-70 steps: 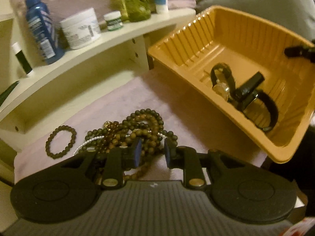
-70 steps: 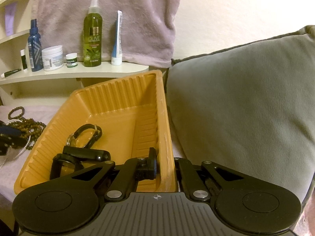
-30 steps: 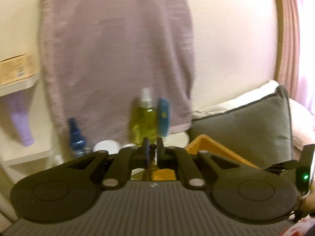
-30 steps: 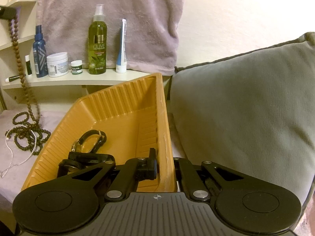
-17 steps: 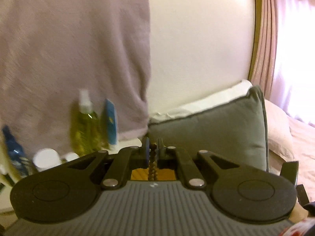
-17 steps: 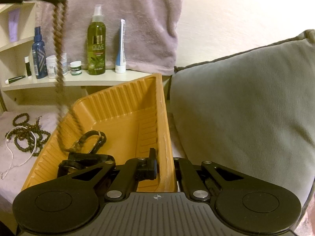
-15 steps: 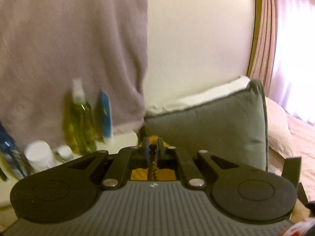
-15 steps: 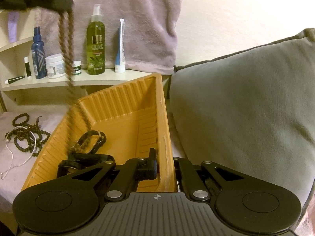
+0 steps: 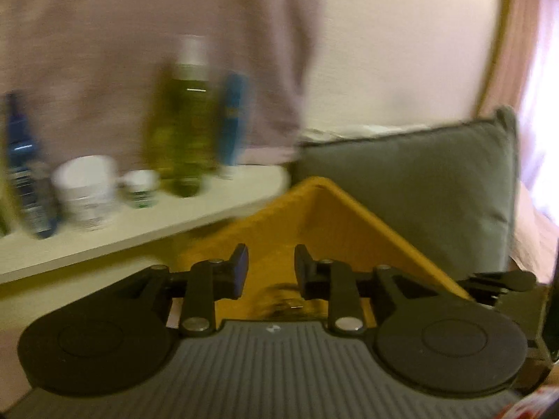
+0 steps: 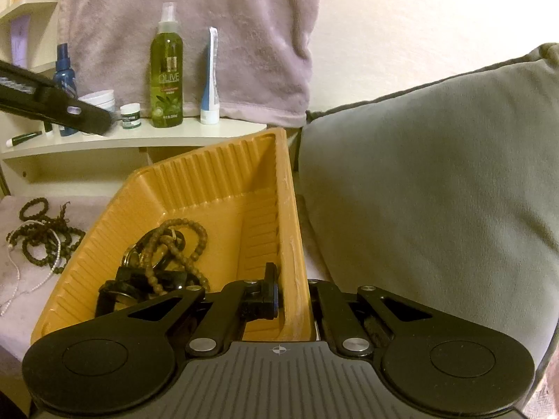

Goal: Organize jewelry
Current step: 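Return the left gripper to the beads and grasp a dark bead strand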

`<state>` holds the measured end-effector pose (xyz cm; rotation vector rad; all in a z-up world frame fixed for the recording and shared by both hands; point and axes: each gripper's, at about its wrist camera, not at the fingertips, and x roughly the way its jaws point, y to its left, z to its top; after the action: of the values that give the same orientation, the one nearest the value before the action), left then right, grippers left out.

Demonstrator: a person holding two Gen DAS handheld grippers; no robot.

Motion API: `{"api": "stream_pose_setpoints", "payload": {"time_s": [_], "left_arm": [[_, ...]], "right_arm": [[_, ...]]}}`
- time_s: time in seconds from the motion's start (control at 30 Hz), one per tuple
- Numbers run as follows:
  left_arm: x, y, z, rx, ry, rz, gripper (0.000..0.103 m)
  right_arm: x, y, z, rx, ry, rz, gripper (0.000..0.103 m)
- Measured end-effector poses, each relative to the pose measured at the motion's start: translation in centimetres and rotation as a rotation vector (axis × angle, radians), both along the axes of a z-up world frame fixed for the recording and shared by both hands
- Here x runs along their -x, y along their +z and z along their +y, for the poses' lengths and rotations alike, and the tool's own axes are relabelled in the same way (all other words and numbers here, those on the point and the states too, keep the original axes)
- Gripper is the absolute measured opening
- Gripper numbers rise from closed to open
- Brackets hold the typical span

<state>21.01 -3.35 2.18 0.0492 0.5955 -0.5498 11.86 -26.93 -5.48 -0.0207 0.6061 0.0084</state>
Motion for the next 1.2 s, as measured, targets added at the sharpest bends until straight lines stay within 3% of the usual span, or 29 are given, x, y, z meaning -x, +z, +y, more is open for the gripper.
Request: {"api": "stream_pose_setpoints", "payload": {"time_s": [0.23,0.4,0.6,0.87,1.2], "left_arm": [[-0.1,-0.3,9.1,-0.054,0.248,-0.002,0.025],[0.9,-2.2,11.7,-0.097,0.319,-0.003,0.025],[2.2,-5.4,12.2,-0.13,0.319,0.035,0.025],[3.6,-9.0,8.9,-0.29,0.146,0.029,0.025],[0.8,-10.6,9.1,-0.329,0.181,0.03,0.025]], "right_arm": [[0.1,0.0,0.0,-0.001,0.002,-0.003,0.003],[0.2,0.0,0.0,0.008,0.003,0.002,0.003],[0.0,-0.1,0.1,0.021,0.004,0.01,0.003],[-0.1,-0.2,0.2,0.03,0.002,0.018,0.003],[-0.2,-0.4,0.2,0.038,-0.001,0.026,0.004]]}}
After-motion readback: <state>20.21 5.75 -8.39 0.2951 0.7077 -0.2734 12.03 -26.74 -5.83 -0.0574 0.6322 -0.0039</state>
